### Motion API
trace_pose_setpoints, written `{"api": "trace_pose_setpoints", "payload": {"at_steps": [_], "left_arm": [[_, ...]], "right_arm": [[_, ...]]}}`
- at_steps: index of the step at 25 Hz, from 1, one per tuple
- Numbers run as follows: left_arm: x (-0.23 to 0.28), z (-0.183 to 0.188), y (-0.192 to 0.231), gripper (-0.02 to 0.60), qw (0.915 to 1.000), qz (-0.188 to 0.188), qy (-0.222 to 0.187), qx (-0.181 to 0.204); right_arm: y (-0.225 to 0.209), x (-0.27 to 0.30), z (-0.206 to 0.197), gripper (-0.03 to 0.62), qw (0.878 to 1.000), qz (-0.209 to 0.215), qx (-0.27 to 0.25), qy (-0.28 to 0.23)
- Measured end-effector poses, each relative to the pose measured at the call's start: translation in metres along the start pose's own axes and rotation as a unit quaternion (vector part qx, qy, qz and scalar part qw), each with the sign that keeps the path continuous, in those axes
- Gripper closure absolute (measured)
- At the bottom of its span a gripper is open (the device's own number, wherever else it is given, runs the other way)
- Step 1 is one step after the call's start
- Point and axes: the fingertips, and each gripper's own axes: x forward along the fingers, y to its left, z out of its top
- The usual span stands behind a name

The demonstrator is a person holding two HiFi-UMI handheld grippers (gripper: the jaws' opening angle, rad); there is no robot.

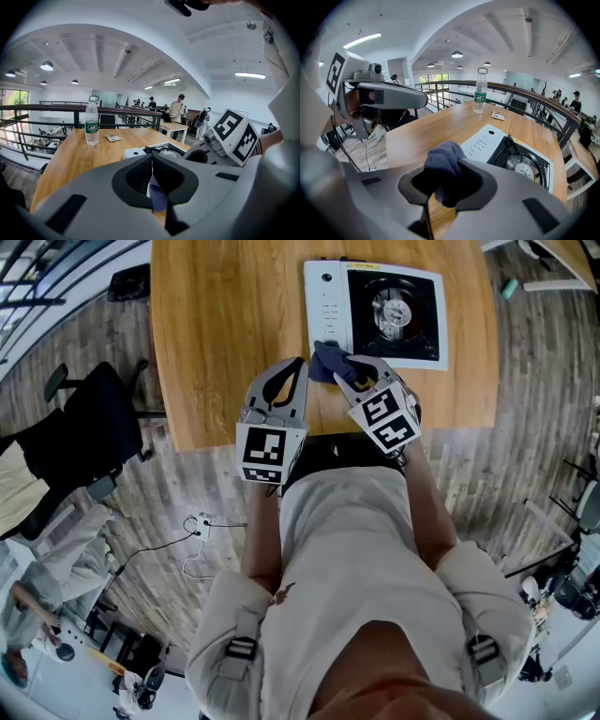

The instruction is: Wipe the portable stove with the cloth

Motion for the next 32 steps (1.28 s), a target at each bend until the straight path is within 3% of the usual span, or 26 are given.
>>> {"api": "trace_pose_setpoints", "payload": {"at_steps": [17,32], "left_arm": [[-0.018,0.025,-0.020,0.561,0.9993,-0.015,-0.033,0.012],[-0.020,0.112,-0.048,0.561,0.9952,-0.009,-0.092,0.032]], "right_arm": [[-0.008,-0.065,0.044,0.485,0.994,-0.048,0.002,-0.095],[-0.069,-0.163,0.091,0.485,0.973,-0.089,0.015,-0.212]]}}
